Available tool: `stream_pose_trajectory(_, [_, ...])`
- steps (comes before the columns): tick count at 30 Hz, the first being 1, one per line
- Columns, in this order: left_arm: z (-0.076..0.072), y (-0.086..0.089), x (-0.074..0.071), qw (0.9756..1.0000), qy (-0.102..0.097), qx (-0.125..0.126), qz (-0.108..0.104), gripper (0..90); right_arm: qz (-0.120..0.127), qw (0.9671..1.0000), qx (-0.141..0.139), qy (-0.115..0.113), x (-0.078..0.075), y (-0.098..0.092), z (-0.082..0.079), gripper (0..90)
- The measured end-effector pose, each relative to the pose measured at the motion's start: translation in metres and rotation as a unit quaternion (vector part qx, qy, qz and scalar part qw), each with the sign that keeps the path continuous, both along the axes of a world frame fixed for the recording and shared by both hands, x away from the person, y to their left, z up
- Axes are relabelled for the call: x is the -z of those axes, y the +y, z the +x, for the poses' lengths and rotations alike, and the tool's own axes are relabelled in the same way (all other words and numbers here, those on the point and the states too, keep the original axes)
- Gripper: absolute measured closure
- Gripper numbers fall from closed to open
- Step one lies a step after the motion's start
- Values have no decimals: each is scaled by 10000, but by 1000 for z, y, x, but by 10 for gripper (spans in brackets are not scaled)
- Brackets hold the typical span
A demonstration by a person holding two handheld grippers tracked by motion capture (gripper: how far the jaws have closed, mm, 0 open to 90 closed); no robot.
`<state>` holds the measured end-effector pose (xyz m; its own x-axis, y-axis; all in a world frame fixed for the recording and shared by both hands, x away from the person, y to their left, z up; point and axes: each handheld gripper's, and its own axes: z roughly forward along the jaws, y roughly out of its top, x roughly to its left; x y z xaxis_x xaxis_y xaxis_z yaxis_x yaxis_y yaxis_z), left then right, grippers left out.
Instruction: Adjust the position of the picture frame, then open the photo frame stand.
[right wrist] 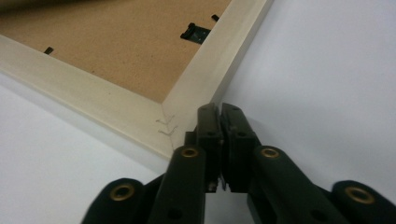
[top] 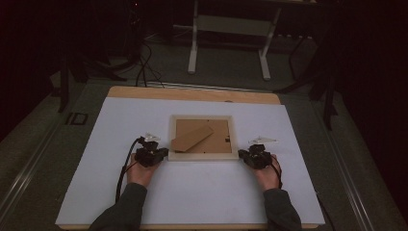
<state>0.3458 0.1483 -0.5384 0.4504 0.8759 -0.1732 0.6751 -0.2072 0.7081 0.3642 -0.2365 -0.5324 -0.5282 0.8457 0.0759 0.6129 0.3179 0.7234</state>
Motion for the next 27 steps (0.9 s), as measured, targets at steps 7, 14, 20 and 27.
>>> stream_pose_trajectory(7, [-2,4,-3,10000,-64,-53,-35,816,-37,10000,7,-80,1,0,0,821])
stream_pose_trajectory(14, [-3,9,-5,9998,-134,-117,-74,776,4,9999,-5,-121,0,-2,-1,804])
stream_pose_trajectory(20, [-4,13,-8,9996,-204,-163,-110,748,53,9998,-13,-179,-3,-3,0,798])
stream_pose_trajectory(27, [-6,16,-14,9992,-250,-167,-252,717,84,9997,-13,-208,-6,-4,-1,785])
